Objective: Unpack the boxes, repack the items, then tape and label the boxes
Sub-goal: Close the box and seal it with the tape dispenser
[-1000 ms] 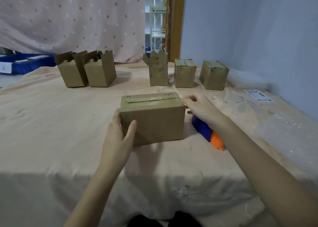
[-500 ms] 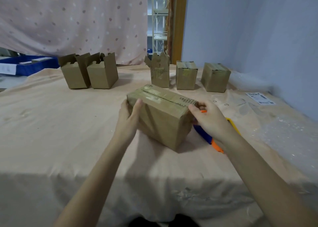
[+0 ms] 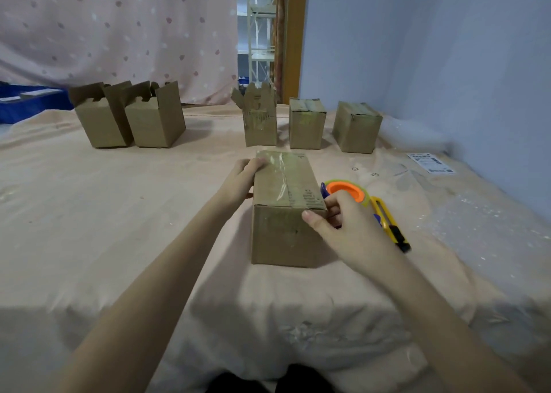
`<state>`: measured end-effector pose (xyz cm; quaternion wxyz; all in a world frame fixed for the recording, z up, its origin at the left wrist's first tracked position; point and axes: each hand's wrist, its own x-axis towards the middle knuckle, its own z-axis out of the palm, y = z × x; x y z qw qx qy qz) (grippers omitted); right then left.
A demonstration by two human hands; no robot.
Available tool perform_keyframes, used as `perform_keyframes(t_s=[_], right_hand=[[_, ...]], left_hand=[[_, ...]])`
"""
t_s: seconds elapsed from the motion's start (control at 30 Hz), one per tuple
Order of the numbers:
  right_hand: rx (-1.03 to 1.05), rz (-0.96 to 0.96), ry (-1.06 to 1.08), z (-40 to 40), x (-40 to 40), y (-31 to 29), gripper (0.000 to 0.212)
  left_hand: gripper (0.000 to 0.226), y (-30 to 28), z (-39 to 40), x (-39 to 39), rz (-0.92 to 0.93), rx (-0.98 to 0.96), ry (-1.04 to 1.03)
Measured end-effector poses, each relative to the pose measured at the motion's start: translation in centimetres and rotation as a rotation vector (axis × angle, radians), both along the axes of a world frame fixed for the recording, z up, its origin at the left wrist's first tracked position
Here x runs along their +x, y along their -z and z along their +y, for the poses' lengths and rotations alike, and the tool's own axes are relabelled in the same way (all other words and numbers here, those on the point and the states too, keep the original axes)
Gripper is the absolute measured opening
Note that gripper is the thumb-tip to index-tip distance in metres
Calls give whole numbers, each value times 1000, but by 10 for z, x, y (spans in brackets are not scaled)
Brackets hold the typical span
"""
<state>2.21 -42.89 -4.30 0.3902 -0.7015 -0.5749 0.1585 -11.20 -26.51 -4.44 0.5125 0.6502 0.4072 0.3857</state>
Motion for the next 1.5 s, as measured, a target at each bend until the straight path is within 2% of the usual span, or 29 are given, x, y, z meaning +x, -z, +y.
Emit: perform_keyframes(t_s=[0.1, 0.13, 0.2, 0.27, 0.33, 0.4, 0.47, 0.6, 0.67, 0.73, 0.8, 0.83, 0.9, 1.0, 1.07, 1.13, 1.2, 1.27, 1.33, 1.4, 1.5], right_hand=[[-64, 310, -61, 7, 28, -20, 44], [-31, 320, -17, 13, 39, -24, 47], [7, -10, 74, 29, 63, -23, 42], [-94, -346, 60, 45, 77, -18, 32], [-261, -492, -37, 61, 81, -10, 33], [-392, -637, -102, 74, 77, -5, 40], [-466, -739, -69, 82, 77, -3, 45], [-596, -797, -35, 86, 75, -9, 47], [-577, -867, -36, 83, 71, -11, 48], [-467, -879, 9, 73, 70, -13, 49], [-314, -787, 79, 59, 71, -17, 48], [-242, -676, 115, 52, 73, -19, 46], [-86, -312, 153, 38, 75, -23, 38], [162, 385, 71, 20, 71, -30, 21], [270, 674, 43, 10, 68, -31, 34], [378, 833, 68, 3, 64, -27, 51], [464, 916, 95, -5, 56, -23, 54], [513, 927, 103, -11, 48, -20, 65], [557, 901, 78, -16, 42, -19, 74], [609, 925, 86, -19, 37, -19, 65], [713, 962, 168, -23, 24, -19, 43]], left_hand=[[59, 1, -11, -6, 11, 129, -81], [58, 1, -19, -10, 2, 196, -83], [60, 2, -39, -18, -5, 381, -31], [59, 3, -62, -25, 44, 591, 47], [57, 4, -75, -28, 119, 768, 113], [56, 9, -79, -25, 280, 980, 117], [49, 15, -76, -22, 390, 1125, 71], [39, 24, -69, -15, 396, 1211, -38], [39, 25, -65, -14, 398, 1210, -60], [40, 23, -62, -14, 405, 1192, -50], [40, 20, -61, -16, 418, 1172, -29], [40, 19, -61, -17, 426, 1165, -21], [40, 18, -63, -17, 456, 1177, -36], [38, 15, -75, -15, 465, 1235, -79], [35, 12, -90, -11, 394, 1247, -89], [37, 10, -112, -8, 273, 1166, -63], [39, 12, -136, -4, 119, 980, 2], [37, 17, -158, 2, -42, 708, 29], [25, 21, -172, 10, -188, 383, 6], [10, 20, -181, 18, -287, 72, 7], [20, 15, -184, 27, -368, -190, 65]])
